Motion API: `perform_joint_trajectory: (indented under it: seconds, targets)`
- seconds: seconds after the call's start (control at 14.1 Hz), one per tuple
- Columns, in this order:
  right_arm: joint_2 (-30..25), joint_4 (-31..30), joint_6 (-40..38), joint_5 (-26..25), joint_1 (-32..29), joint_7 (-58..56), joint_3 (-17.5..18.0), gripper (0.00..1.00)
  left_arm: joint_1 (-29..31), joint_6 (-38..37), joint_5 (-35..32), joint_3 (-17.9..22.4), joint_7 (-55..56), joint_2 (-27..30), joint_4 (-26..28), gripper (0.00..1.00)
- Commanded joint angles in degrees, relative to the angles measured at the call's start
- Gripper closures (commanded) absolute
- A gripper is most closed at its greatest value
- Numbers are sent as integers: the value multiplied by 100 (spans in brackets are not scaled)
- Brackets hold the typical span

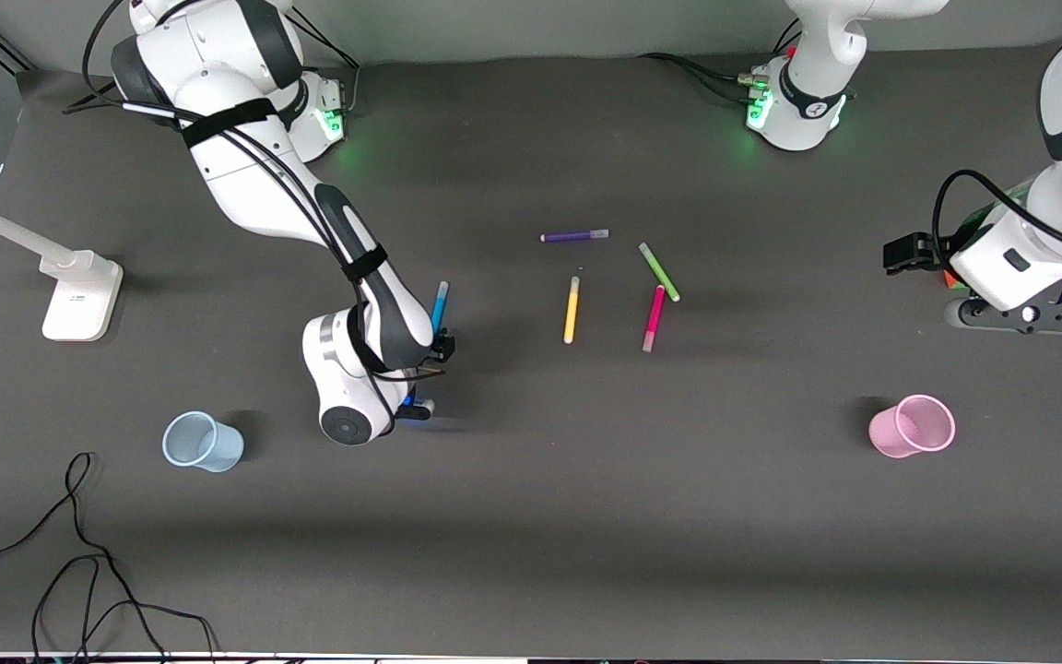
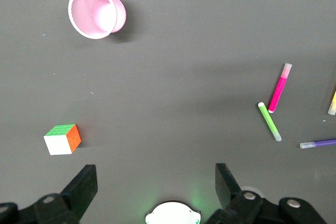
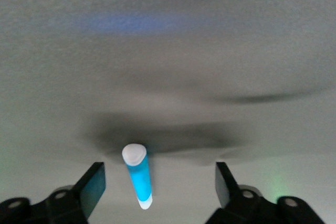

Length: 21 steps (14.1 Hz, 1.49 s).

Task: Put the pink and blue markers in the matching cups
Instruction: 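Reach the right gripper down to the blue marker and grasp it, then lift the blue marker while the left gripper grasps the pink marker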

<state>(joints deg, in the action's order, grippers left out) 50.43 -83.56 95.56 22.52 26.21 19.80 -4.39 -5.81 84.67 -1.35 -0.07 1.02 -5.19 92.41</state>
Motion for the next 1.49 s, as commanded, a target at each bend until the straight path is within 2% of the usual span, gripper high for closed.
perform_joint_trajectory:
  seconds: [0.0,0.28,0.57,0.85,0.92,1.06,1.13,1.42]
  targets:
    - [63,147,-46,130,7,121,17,24,-34,-117,38,15,-5,106,49,0]
    - [63,147,-46,130,7,112,17,39,-69,-179,29,-11,13,150,40,0]
    - [63,147,-46,130,7,112,17,45,-52,-92,90,-11,21,54,58,0]
    - [55,182,-46,130,7,94,17,51,-86,337,617,-11,362,-78,294,1]
    - [63,208,-55,130,7,103,17,59,-122,574,748,-11,538,-200,374,1]
    - [63,218,-64,130,7,146,17,90,-454,1093,952,-11,628,-385,558,1]
    - [63,218,-64,130,7,156,17,100,-752,1269,943,-11,671,-456,690,1]
    - [28,226,-125,130,-2,156,17,100,-1561,2270,926,-11,733,-772,1366,1]
